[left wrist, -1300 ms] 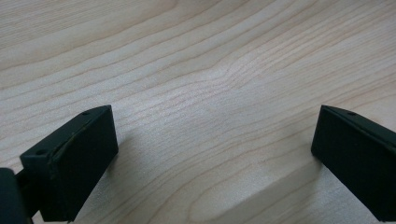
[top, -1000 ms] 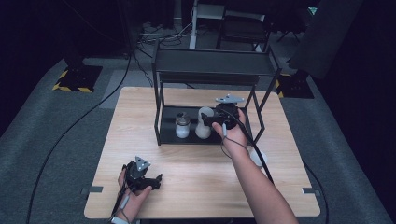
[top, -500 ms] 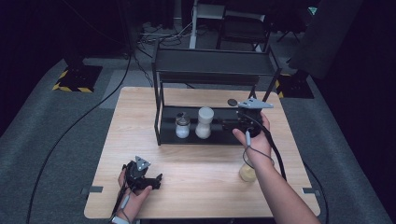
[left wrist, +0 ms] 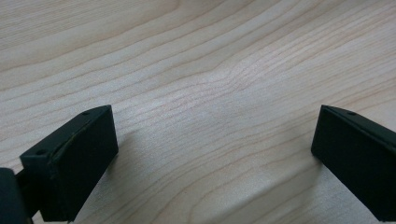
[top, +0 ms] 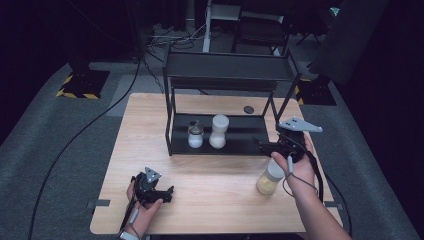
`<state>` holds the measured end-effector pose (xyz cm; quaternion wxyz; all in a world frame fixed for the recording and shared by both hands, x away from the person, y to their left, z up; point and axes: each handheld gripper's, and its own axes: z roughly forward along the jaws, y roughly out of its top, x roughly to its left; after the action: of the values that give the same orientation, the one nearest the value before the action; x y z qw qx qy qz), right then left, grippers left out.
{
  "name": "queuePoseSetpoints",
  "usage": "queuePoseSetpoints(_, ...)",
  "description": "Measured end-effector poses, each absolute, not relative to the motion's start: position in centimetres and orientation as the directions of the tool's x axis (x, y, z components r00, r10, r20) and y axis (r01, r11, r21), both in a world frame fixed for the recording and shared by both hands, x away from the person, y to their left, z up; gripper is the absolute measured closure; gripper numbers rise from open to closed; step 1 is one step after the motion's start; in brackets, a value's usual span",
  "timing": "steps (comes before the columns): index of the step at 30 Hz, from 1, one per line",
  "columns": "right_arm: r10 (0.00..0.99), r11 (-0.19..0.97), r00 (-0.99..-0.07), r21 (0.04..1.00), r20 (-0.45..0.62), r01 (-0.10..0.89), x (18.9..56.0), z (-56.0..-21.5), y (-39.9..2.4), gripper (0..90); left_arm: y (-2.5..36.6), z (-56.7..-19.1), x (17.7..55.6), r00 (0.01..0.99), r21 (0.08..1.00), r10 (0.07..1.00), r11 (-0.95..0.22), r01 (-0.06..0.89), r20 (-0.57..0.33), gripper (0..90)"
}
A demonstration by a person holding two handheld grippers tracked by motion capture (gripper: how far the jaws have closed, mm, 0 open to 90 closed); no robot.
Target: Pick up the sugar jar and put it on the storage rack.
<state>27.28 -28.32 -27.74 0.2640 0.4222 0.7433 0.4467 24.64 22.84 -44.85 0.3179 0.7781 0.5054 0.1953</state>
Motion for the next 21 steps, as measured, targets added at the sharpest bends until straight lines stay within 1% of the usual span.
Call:
queuePoseSetpoints(12,0.866,0.269,-0.498,0.88,-0.044,0.391,24.5,-28.6,-30.7,6.8,22.8,-44.8,24.6,0.413,0.692,0.91,-0.288,0.662,-0.017,0.5)
queuePoseSetpoints(21,0.872,0.255,-0.488,0.883,-0.035,0.393,22.7,-29.8,-32.3,5.1,22.8,-44.9,24.6,0.413,0.692,0.911,-0.287,0.662,-0.017,0.5)
